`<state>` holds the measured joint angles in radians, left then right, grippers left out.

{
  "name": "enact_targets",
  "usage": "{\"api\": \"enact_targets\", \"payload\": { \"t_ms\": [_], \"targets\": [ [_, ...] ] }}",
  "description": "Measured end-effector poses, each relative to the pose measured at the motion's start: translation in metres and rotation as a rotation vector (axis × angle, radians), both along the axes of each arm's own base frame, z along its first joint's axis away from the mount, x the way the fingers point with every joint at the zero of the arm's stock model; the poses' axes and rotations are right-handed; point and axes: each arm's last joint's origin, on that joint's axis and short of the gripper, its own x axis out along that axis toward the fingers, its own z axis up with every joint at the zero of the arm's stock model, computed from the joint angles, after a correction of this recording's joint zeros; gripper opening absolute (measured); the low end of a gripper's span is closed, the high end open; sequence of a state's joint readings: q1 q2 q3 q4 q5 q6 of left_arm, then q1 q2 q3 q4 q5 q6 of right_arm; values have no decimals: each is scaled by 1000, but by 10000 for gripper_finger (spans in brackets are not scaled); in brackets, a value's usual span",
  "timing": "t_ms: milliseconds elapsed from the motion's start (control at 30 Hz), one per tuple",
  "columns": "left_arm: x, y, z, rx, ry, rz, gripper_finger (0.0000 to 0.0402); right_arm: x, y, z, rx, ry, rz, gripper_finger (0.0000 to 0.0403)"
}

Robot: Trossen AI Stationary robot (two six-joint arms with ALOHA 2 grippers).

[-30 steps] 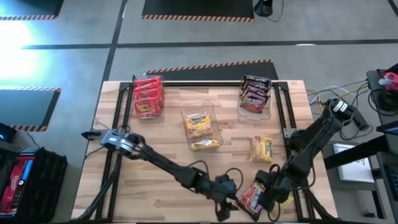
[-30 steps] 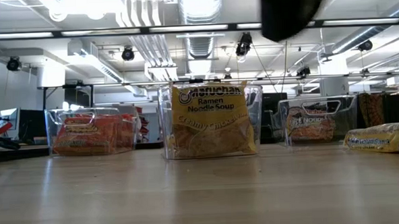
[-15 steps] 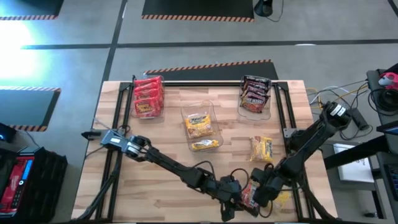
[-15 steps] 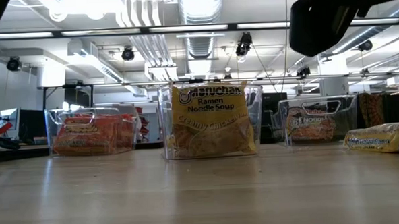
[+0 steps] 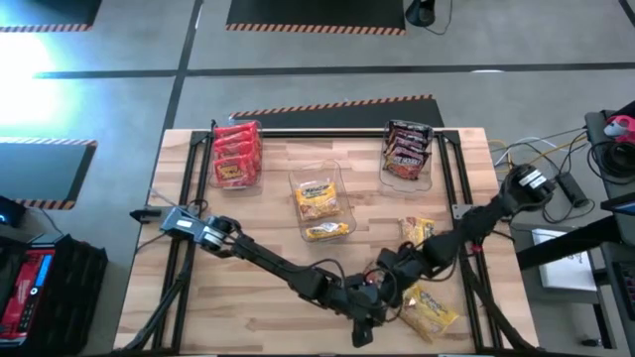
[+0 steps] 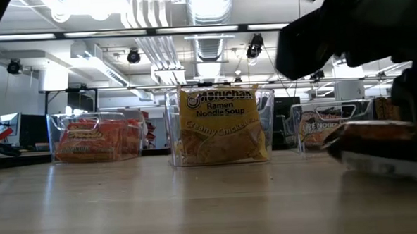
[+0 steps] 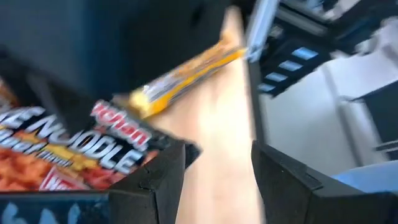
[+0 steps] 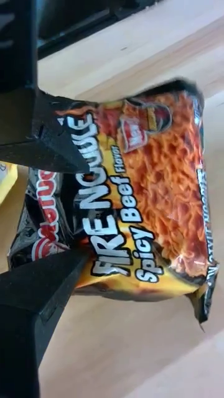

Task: Sort Maruchan noodles
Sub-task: Put the black noodle pack into the top right transparent bin

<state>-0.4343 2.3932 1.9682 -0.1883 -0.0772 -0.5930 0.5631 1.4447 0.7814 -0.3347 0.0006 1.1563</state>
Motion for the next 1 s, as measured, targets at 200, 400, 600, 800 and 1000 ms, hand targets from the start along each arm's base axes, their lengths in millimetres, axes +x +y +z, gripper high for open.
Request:
{"api": "enact_targets", "payload": {
  "t_ms": [200, 400, 600, 800, 1000],
  "targets": [
    [-5, 5, -8, 102, 76, 67, 168, 3, -5, 17, 30, -28, 17, 203],
    [-10, 10, -6, 216, 109, 158, 168, -2, 3, 50, 54, -105, 2, 203],
    [-15, 14, -17, 279, 156, 188, 168, -12, 19, 53, 86, -106, -30, 203],
    [-23, 18, -35, 321, 214, 202, 168, -24, 35, 48, 109, -71, -68, 203],
    [-30, 21, -48, 290, 235, 259, 168, -34, 45, 47, 115, -86, -163, 203]
  ]
}}
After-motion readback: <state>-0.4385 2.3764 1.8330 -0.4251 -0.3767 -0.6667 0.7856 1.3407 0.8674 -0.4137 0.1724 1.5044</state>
